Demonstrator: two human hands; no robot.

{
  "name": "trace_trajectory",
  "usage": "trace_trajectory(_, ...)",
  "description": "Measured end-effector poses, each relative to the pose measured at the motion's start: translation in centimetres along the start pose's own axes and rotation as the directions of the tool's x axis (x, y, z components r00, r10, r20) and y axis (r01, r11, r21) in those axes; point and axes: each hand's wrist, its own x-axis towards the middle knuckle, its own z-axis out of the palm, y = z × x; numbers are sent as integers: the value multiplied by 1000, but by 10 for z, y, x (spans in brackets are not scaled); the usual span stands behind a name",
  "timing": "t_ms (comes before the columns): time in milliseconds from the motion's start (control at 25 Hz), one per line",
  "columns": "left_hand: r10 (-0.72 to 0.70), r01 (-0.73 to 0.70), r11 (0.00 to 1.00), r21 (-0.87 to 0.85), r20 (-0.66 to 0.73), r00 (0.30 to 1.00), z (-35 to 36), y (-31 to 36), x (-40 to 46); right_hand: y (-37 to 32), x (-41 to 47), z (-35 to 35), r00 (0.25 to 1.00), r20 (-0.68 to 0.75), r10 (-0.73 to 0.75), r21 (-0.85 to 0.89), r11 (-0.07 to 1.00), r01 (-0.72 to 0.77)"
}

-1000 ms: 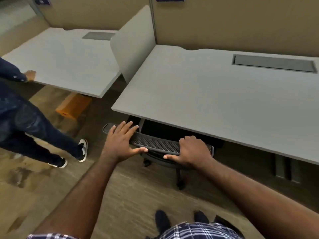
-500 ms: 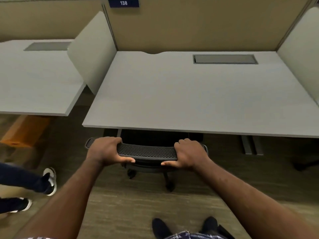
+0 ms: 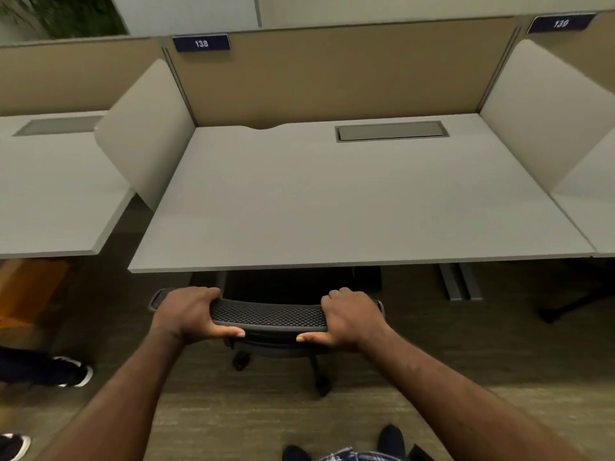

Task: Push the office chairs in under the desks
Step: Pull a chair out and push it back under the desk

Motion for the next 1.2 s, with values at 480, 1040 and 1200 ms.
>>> trace_trajectory(480,64,-64,998,20,-30,997,-5,90,44,83,-41,0,997,11,72,-46,996,-72)
trace_trajectory(1040,69,-72,997,-34,-87,994,-9,217,121,230,-73,3,992,-36,124,-105,986,-127)
trace_trajectory(1200,42,-46,998,-42,-86,995,-11,242,138,259,-73,1,990,-12,140,-108,984,-140)
